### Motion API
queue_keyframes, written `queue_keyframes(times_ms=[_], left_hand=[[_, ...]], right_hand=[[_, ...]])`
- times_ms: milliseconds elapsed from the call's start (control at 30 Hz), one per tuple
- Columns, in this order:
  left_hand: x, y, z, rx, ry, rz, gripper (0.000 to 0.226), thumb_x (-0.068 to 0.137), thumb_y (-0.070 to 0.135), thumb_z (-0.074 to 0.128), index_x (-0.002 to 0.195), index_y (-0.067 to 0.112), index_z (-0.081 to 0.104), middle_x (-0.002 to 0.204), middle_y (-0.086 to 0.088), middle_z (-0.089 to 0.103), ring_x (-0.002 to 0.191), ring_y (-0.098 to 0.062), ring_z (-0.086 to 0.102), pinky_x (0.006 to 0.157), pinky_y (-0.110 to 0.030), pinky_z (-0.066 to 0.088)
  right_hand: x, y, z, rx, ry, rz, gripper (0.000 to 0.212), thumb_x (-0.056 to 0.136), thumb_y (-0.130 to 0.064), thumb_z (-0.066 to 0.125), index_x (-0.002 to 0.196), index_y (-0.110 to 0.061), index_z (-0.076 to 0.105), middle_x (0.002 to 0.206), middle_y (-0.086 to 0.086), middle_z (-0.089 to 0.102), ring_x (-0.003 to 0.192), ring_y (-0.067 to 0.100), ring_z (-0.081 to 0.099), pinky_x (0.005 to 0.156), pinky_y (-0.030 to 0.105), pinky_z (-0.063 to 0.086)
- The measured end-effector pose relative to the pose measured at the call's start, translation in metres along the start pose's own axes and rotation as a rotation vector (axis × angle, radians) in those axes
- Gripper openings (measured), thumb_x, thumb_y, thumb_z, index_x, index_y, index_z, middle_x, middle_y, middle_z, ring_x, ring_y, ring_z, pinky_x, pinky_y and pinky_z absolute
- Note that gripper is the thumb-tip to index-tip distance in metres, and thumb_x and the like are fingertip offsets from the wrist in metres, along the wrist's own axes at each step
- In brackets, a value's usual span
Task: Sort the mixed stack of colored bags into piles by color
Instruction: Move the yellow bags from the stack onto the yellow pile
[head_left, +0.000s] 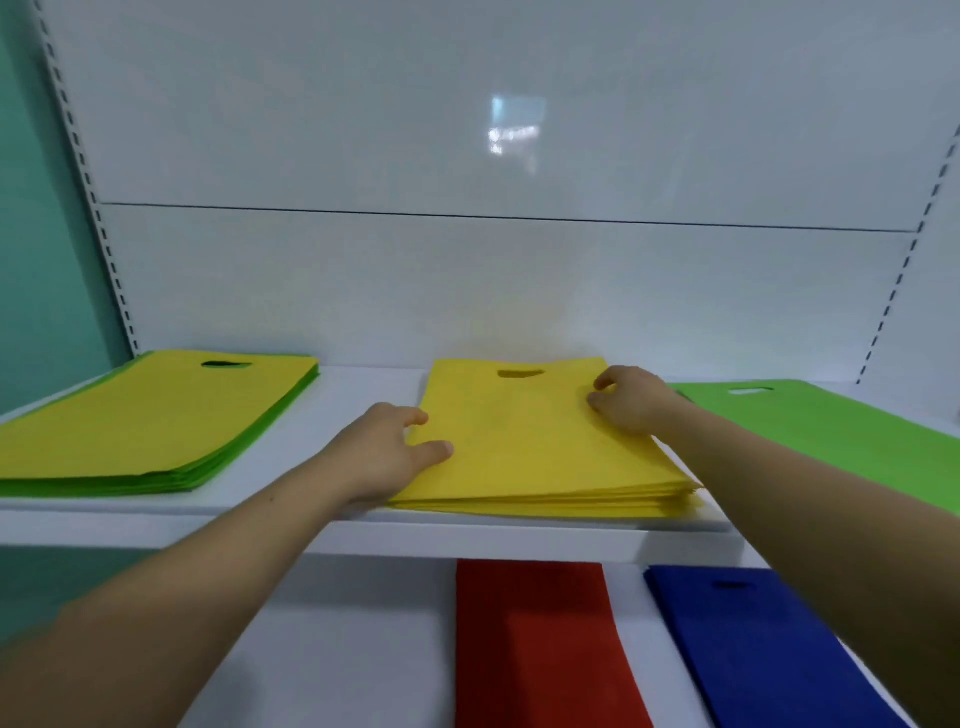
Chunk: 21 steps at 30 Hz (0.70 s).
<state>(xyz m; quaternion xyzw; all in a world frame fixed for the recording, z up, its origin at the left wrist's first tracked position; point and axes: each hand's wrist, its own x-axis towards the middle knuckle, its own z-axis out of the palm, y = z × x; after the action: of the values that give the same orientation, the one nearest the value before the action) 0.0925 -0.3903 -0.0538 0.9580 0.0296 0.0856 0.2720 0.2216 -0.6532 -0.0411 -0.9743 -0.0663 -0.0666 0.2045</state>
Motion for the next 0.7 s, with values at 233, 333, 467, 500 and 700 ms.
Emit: queue_keyframes(times_ms=[233,333,467,500,700], left_hand=[[-0.019,0.013,0.011,0.149,-0.180,0.109,0.073,0.081,0.052,0.064,0.143,0.026,0.037,0.154,0.005,0.025,0.140,-0.011,0.024,0.107,-0.018,0.019],[-0.021,0.014,0.009,0.157,-0.185,0.103,0.068,0.083,0.053,0.061,0.142,0.027,0.039,0.154,0.006,0.027,0.140,-0.011,0.026,0.108,-0.019,0.019],[-0.021,0.017,0.007,0.162,-0.224,0.097,0.069,0.084,0.056,0.057,0.144,0.029,0.035,0.155,0.008,0.025,0.141,-0.010,0.024,0.109,-0.021,0.019],[-0.020,0.017,0.005,0.165,-0.223,0.095,0.070,0.084,0.057,0.056,0.144,0.029,0.034,0.155,0.008,0.025,0.141,-0.010,0.024,0.109,-0.021,0.019],[-0.009,0.009,-0.017,0.183,-0.132,0.067,0.071,0.084,0.061,0.054,0.144,0.030,0.034,0.154,0.009,0.026,0.141,-0.010,0.025,0.111,-0.025,0.020]], right_hand=[[-0.007,0.008,-0.001,-0.022,-0.151,-0.041,0.057,0.097,-0.044,0.048,0.143,-0.010,0.040,0.147,0.011,0.041,0.131,0.029,0.042,0.105,0.034,0.035],[-0.008,0.008,-0.002,-0.124,-0.179,-0.064,0.055,0.098,-0.044,0.046,0.139,-0.007,0.045,0.143,0.012,0.045,0.129,0.029,0.044,0.103,0.033,0.037],[-0.009,0.004,-0.007,-0.155,-0.168,-0.075,0.056,0.098,-0.044,0.044,0.138,-0.005,0.045,0.142,0.013,0.046,0.128,0.029,0.044,0.102,0.034,0.037],[-0.009,0.002,-0.009,-0.144,-0.157,-0.079,0.057,0.098,-0.044,0.045,0.140,-0.006,0.042,0.144,0.012,0.044,0.130,0.029,0.043,0.103,0.034,0.036],[-0.002,-0.033,-0.016,-0.094,-0.076,-0.184,0.058,0.098,-0.043,0.047,0.143,-0.008,0.037,0.146,0.010,0.042,0.130,0.029,0.042,0.102,0.034,0.037]])
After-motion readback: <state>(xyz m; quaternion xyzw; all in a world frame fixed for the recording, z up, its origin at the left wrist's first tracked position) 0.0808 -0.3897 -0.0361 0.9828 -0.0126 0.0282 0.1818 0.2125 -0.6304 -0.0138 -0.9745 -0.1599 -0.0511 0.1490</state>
